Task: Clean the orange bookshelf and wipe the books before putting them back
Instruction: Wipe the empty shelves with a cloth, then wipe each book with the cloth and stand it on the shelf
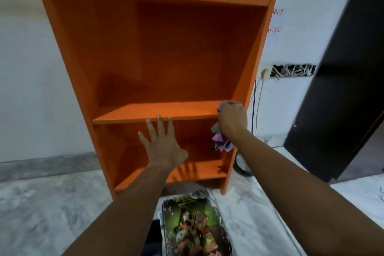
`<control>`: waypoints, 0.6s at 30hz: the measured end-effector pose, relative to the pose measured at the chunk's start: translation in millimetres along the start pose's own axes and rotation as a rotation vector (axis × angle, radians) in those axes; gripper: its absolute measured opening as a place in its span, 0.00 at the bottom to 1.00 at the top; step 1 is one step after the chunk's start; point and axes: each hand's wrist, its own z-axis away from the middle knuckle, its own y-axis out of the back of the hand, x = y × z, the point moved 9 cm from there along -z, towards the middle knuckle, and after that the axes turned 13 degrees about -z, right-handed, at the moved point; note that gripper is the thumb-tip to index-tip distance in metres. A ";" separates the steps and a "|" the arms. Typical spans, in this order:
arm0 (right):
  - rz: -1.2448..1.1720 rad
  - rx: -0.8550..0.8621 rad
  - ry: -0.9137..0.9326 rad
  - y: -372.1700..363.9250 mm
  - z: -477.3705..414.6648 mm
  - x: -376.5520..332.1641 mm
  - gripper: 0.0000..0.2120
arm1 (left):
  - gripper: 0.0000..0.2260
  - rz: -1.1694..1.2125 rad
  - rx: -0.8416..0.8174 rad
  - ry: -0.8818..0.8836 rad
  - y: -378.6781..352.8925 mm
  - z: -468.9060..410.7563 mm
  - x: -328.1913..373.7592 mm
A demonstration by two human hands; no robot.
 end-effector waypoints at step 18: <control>-0.889 -0.173 -0.342 -174.1 246.1 8.0 0.09 | 0.18 0.426 -0.571 0.323 -277.9 165.6 -46.9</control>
